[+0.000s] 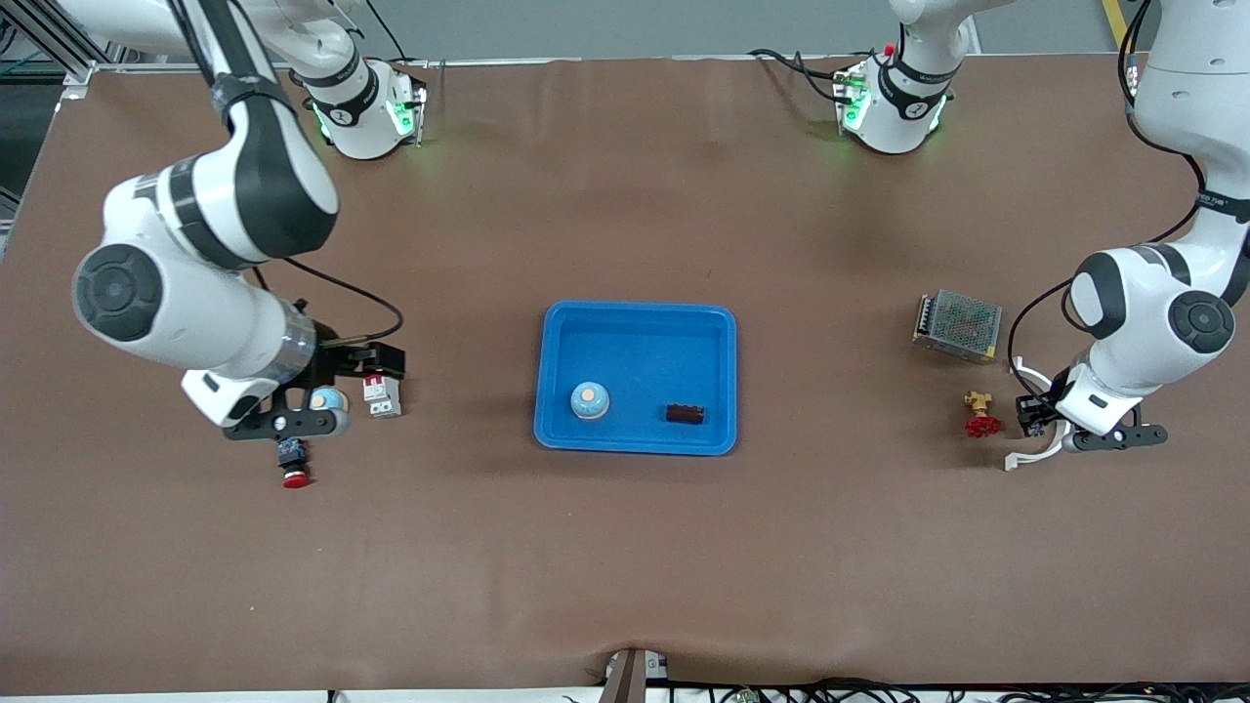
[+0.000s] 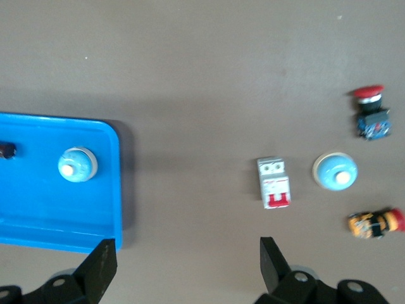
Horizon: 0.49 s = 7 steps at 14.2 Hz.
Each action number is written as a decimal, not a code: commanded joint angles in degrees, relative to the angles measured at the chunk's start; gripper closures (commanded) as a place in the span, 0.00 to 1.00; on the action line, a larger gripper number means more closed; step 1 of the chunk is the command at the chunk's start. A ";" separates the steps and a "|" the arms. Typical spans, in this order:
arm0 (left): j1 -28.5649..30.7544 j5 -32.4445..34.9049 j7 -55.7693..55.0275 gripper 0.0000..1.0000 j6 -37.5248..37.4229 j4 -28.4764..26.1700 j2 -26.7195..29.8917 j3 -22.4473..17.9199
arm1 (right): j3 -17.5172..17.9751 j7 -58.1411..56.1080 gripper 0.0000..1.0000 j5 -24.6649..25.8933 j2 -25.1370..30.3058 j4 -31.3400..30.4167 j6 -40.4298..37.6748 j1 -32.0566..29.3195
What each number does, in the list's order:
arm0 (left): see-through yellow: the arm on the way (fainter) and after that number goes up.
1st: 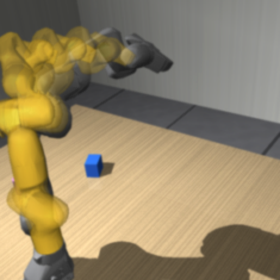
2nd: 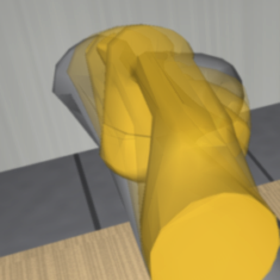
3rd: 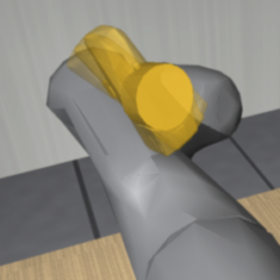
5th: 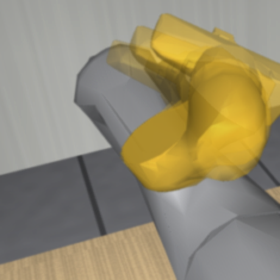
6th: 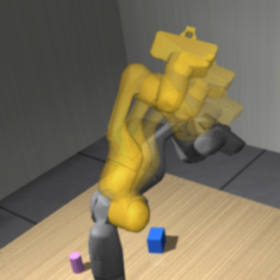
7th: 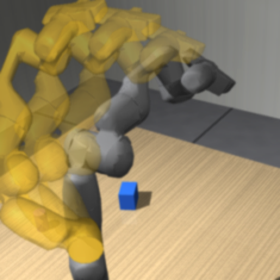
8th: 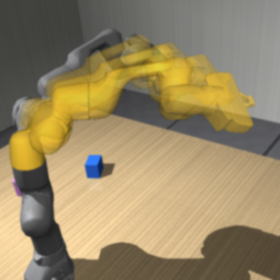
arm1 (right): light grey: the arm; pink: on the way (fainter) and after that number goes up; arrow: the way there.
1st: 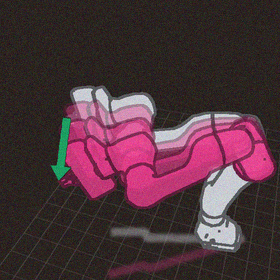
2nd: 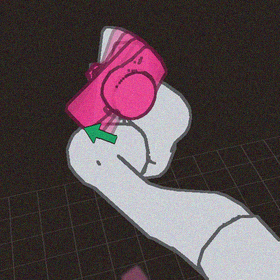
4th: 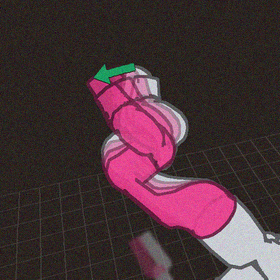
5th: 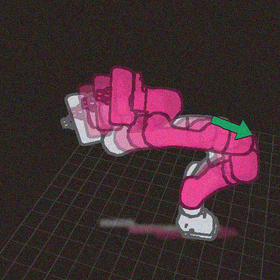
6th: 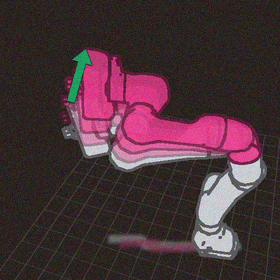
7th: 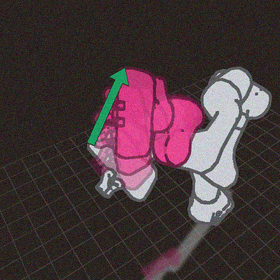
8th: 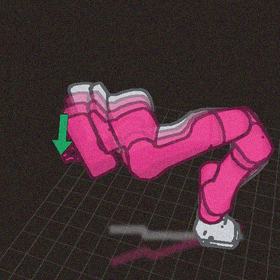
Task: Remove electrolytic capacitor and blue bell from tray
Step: 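Place the capacitor beside the valve while the right gripper returns to the tray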
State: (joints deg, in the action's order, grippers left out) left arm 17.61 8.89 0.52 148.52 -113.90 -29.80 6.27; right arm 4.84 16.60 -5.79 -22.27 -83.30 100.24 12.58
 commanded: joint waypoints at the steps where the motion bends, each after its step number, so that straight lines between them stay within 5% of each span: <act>1: 0.94 1.04 0.35 1.00 0.45 0.61 -0.61 0.32 | -0.53 8.42 0.00 -0.72 -1.46 1.83 0.56 2.88; 7: 0.85 1.13 0.35 1.00 2.99 -1.41 -0.70 0.32 | -0.53 27.06 0.00 -0.37 -4.00 1.83 11.45 10.96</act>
State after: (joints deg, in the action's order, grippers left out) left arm 17.96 8.89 0.52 149.10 -114.32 -30.45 6.29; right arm 4.80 38.80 -5.81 -23.84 -83.11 109.84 21.11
